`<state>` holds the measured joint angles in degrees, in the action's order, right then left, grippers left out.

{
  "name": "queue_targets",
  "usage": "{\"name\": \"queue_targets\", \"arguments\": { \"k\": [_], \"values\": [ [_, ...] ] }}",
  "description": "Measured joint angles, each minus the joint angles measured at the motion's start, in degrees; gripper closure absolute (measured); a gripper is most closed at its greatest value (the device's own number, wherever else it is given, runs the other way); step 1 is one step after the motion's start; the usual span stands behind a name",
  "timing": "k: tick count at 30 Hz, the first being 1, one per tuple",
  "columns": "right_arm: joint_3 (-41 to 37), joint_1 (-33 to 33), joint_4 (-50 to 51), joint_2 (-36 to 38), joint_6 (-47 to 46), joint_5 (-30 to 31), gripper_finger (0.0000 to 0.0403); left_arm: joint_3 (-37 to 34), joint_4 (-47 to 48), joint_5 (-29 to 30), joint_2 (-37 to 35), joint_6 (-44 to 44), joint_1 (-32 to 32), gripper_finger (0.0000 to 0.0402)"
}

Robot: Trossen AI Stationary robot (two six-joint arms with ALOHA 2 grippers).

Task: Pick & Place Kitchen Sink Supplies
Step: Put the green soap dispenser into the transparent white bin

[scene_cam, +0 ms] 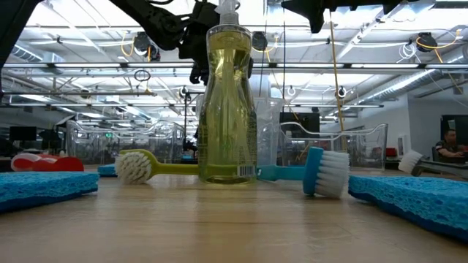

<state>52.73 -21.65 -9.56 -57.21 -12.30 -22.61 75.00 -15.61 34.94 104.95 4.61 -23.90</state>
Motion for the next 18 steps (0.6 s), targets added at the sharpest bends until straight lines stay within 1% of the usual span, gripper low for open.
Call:
{"name": "queue_targets", "arguments": {
  "k": [11,18],
  "values": [
    [0.00,0.00,0.04,0.00,1.03,0.00,0.0177,-0.02,0.37,-0.04,1.37,3.94,-0.20,0.0178],
    [-0.02,0.00,0.23,0.00,0.90,-0.04,0.0180,-0.04,-1.33,0.12,2.81,3.47,-0.52,0.0178]
  ]
}}
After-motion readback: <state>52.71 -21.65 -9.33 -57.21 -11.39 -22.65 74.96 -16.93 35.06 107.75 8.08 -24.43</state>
